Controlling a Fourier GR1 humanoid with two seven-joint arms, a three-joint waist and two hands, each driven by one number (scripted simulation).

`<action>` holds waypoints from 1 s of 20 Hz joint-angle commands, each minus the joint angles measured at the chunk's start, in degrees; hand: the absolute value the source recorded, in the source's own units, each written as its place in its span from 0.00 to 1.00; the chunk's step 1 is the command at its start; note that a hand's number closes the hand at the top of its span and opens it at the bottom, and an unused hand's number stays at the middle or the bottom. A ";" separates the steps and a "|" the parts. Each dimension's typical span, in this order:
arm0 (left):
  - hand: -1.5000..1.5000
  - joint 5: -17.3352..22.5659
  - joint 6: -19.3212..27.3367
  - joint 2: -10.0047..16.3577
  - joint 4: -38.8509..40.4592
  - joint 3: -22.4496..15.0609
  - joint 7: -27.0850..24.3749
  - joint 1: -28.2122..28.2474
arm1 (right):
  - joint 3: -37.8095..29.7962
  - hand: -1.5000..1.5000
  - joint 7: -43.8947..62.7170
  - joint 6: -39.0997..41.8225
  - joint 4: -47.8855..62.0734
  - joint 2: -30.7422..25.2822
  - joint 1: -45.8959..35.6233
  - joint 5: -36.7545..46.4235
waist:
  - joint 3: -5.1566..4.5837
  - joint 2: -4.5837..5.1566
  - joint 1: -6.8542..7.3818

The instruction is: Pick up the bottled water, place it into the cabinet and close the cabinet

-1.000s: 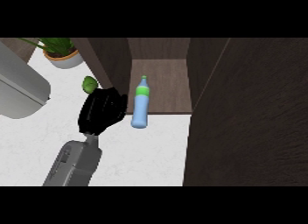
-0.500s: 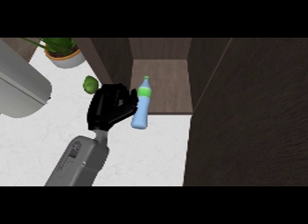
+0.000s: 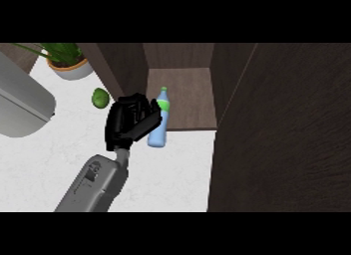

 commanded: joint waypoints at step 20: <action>1.00 -13.08 13.65 5.27 18.41 -2.50 6.02 -20.24 | -0.63 0.00 1.93 1.84 -0.60 -1.66 -2.49 -2.37 | 0.10 2.02 -4.61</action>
